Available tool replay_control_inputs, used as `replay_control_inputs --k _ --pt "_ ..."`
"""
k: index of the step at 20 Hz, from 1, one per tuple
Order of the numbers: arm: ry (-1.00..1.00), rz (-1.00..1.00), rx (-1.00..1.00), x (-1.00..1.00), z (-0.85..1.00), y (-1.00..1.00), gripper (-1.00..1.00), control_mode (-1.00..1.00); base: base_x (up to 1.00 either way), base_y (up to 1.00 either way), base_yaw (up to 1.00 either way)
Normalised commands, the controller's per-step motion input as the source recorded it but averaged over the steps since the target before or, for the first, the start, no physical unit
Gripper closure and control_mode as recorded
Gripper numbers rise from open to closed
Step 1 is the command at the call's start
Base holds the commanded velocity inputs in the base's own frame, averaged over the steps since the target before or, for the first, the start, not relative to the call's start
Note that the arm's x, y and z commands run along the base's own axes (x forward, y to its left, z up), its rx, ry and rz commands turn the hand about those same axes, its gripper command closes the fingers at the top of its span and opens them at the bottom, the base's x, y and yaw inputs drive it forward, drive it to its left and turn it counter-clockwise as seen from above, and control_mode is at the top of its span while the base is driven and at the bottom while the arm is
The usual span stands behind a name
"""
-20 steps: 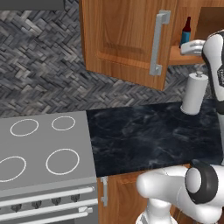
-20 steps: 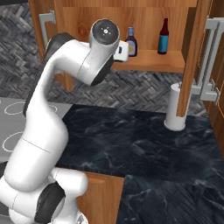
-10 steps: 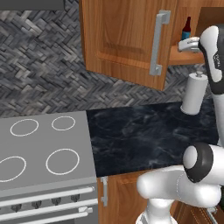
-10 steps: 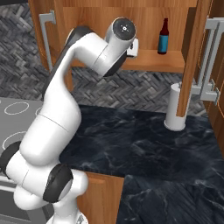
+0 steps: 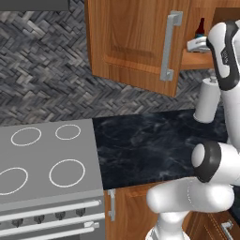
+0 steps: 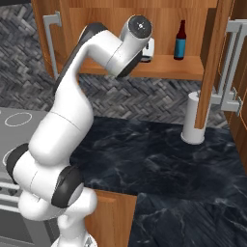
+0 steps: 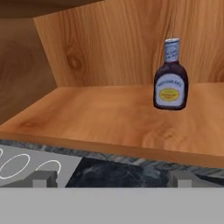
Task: The dining table condiment station is running low on condiment bottle. Refill the condiment station by opening the cabinet and taking the condiment bottle from the cabinet and placing it on the dining table.
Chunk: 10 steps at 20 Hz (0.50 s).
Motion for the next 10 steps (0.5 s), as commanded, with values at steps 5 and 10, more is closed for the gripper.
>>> replay_control_inputs --k 5,10 --pt "0.00 0.05 -0.09 0.13 -0.09 0.50 -1.00 -1.00 0.00 0.00 0.00" --pt "0.08 0.13 -0.03 0.11 -0.09 0.74 -1.00 -1.00 0.00 0.00 0.00"
